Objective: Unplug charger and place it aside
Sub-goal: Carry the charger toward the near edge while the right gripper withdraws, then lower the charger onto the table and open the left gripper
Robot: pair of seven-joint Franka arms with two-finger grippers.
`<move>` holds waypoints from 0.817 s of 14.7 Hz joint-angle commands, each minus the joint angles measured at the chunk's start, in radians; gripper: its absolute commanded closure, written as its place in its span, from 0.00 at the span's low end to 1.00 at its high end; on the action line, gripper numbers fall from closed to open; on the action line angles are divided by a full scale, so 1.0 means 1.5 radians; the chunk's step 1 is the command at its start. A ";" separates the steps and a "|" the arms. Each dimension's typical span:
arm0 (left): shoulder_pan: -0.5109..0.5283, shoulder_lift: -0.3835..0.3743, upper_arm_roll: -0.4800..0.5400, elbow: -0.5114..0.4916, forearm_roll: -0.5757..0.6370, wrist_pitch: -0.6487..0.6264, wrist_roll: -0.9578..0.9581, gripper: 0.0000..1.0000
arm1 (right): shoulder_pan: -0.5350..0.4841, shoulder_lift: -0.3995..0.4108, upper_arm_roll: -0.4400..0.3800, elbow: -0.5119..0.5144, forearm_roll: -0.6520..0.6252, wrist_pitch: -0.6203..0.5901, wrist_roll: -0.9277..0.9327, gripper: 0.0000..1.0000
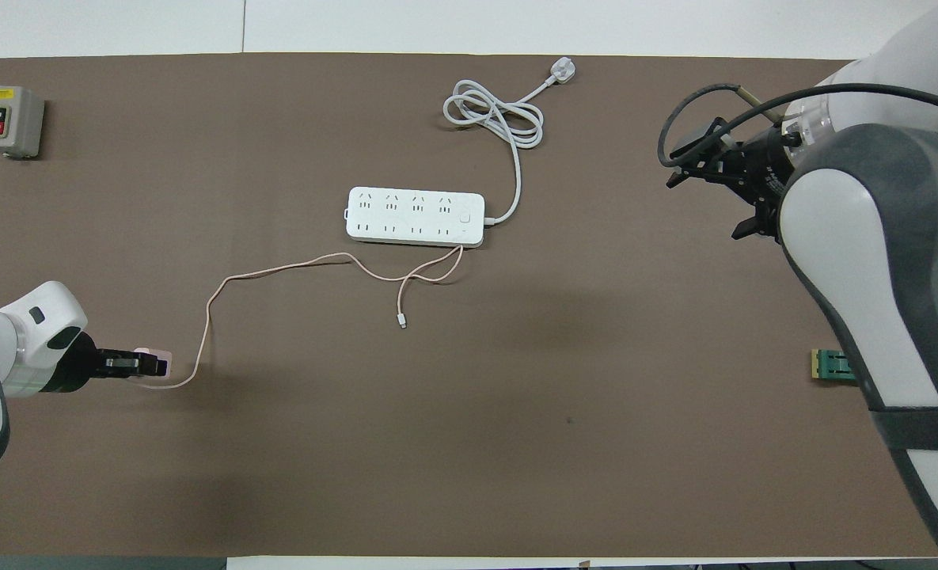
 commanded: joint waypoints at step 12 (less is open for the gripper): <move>0.009 -0.034 -0.003 -0.092 -0.016 0.086 0.032 1.00 | -0.153 -0.161 0.120 -0.072 -0.190 -0.127 -0.378 0.00</move>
